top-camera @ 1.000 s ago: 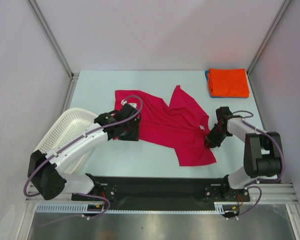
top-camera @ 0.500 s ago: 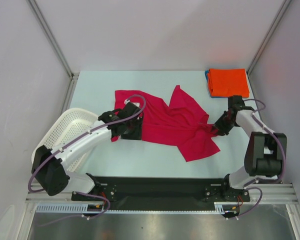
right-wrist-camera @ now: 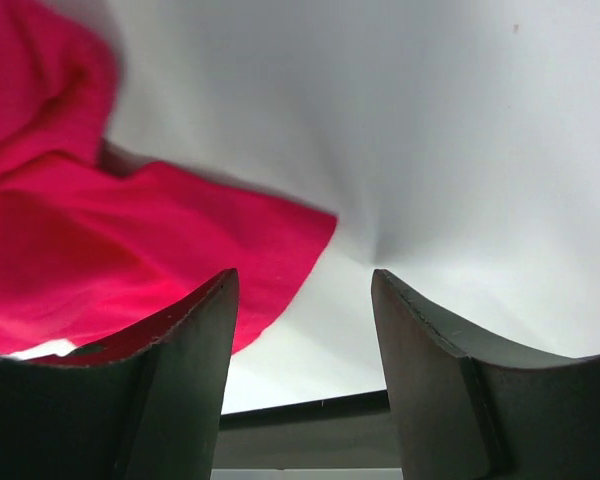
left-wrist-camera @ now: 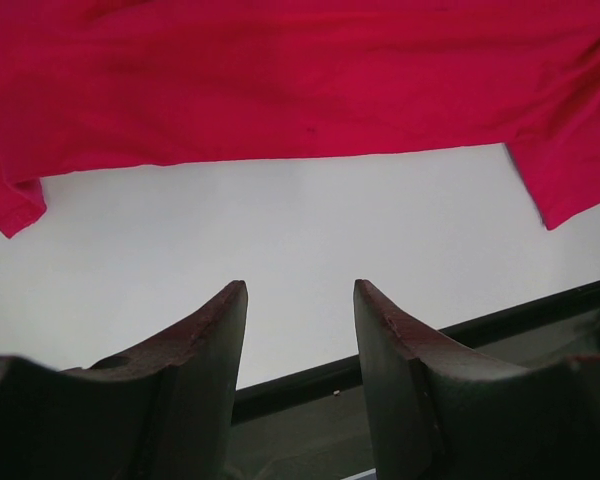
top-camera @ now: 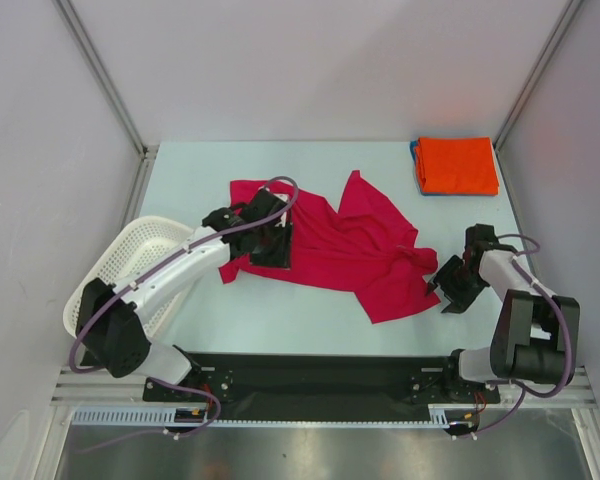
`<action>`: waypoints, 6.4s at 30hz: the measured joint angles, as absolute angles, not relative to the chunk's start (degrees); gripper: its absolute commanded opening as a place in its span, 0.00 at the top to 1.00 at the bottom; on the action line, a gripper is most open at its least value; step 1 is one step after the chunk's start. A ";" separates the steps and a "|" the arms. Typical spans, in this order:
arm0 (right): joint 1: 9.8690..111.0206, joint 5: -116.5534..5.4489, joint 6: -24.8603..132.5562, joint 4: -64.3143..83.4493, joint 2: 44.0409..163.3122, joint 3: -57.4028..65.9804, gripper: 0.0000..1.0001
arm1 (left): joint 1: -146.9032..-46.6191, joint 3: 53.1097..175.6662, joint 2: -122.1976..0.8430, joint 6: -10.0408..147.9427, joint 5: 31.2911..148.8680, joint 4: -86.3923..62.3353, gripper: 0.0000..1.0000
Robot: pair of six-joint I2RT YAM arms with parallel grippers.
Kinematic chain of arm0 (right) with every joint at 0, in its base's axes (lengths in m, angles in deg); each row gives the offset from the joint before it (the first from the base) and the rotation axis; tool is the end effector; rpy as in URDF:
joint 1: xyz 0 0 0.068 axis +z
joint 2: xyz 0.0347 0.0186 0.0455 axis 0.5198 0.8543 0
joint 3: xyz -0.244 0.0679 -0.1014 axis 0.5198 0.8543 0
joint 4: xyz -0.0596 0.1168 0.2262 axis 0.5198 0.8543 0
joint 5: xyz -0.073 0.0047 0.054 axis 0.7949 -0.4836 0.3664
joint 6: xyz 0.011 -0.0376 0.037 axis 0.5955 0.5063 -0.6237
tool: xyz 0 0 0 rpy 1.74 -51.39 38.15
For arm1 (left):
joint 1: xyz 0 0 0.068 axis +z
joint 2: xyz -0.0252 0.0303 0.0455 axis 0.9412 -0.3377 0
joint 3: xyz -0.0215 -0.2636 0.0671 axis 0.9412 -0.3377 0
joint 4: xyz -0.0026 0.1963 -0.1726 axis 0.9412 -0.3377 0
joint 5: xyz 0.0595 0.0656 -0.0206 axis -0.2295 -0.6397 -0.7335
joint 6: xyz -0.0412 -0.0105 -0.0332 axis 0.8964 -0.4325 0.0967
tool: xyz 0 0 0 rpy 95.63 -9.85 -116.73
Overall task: Fold and stack the t-shirts
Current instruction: Flatten the tshirt out
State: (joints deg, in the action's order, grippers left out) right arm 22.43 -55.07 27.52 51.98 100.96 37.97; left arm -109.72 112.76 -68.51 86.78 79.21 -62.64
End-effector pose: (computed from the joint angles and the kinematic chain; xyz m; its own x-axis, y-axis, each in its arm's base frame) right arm 0.2177 -0.0296 0.1675 -0.7417 0.6651 -0.0868 0.6404 0.7407 0.2030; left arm 0.2279 -0.1855 0.2843 -0.8928 0.0996 -0.4393 0.2060 0.9575 -0.2017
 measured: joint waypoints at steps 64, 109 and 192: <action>17.86 -44.01 25.79 61.20 93.93 31.63 1.00 | -89.73 94.34 -51.55 94.47 76.91 -64.63 0.47; 20.03 -39.75 30.31 66.99 92.83 26.32 1.00 | -88.13 80.61 -63.18 107.78 65.87 -49.16 1.00; 31.07 -37.63 39.78 19.85 88.16 15.00 1.00 | -87.52 98.18 -61.65 81.86 70.66 -26.95 1.00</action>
State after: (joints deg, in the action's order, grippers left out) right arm 31.07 -37.63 39.78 19.85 88.16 15.00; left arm -87.52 98.18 -61.65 81.86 70.66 -26.95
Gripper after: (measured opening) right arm 0.021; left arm 0.014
